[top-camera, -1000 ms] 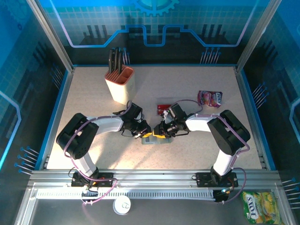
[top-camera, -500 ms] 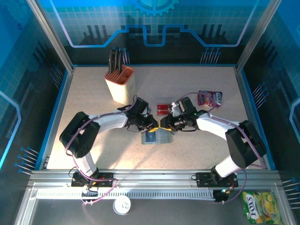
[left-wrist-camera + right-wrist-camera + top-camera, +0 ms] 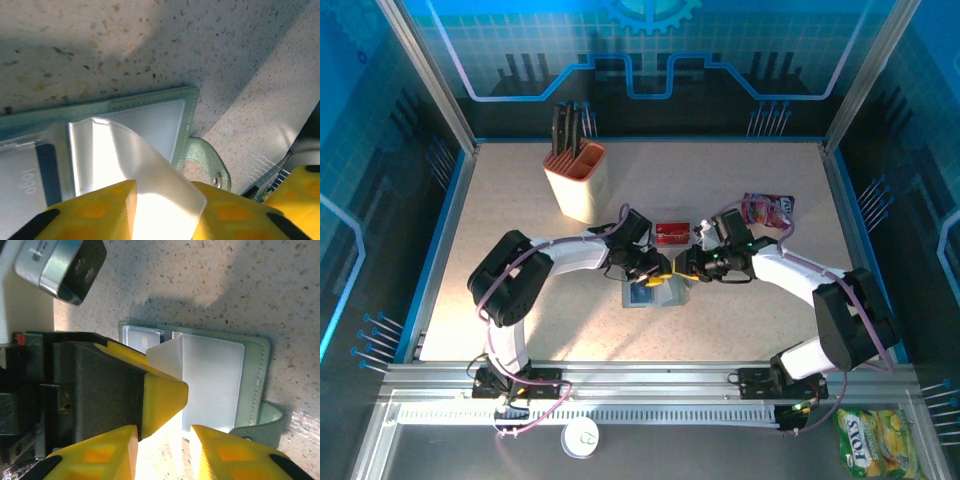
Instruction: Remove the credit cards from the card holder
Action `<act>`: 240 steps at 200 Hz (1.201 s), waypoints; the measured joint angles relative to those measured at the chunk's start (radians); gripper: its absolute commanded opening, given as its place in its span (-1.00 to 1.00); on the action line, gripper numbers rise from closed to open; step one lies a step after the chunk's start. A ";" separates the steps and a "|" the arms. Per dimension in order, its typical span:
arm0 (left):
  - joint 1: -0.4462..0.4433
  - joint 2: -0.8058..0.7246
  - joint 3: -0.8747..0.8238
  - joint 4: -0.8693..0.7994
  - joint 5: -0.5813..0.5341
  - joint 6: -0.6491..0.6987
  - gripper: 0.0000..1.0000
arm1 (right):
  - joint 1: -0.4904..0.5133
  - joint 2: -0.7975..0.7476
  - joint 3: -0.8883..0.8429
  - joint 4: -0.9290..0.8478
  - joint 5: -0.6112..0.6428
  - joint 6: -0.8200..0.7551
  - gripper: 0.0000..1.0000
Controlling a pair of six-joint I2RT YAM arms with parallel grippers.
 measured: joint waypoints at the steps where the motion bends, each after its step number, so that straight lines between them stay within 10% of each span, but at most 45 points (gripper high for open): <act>1: 0.000 0.000 0.001 0.000 0.000 0.000 -0.25 | 0.000 0.000 0.000 0.000 0.000 0.000 -0.31; 240: 0.053 0.039 0.135 -0.145 0.037 0.069 -0.29 | 0.010 -0.013 0.067 -0.029 0.054 0.021 -0.30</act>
